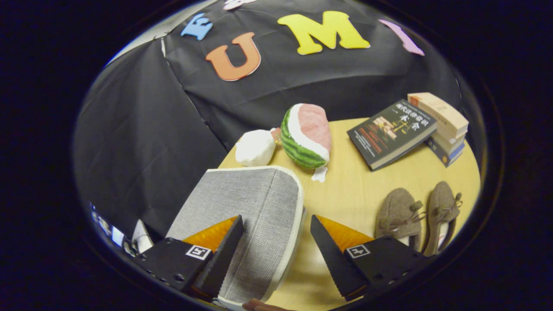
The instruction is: Open the storage box then place both shoes into the box .Put the left shoe in first, then the right shoe, with the right side of both shoes facing outward in a uniform manner.
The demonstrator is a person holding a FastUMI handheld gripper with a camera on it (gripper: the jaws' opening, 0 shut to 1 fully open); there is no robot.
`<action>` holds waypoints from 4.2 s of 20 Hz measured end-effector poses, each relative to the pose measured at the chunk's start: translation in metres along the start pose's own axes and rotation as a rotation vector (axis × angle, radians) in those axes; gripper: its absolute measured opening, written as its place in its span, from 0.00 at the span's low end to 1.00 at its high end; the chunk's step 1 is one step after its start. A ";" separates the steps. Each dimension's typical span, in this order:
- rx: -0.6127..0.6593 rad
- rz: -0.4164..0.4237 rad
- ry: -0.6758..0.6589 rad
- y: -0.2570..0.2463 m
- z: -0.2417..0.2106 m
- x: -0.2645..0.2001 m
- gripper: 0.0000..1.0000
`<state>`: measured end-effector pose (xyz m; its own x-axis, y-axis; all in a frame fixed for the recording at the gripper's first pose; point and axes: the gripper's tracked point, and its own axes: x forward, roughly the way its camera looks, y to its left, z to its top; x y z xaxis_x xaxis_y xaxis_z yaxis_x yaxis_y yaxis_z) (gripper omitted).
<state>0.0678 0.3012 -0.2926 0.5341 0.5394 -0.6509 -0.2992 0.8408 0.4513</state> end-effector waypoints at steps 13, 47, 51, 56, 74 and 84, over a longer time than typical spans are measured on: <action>0.307 0.221 0.203 0.009 -0.012 0.009 0.68; 0.092 0.470 0.199 0.276 0.087 -0.040 0.23; 0.015 0.456 0.134 0.286 0.094 -0.048 0.86; -0.014 0.353 0.141 0.248 0.085 -0.059 0.94; -0.078 -0.254 0.290 -0.130 0.002 -0.075 0.95; -0.021 -0.430 0.449 -0.239 -0.060 -0.061 0.95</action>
<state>0.0593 0.0698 -0.3972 0.2270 0.1148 -0.9671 -0.1493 0.9854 0.0819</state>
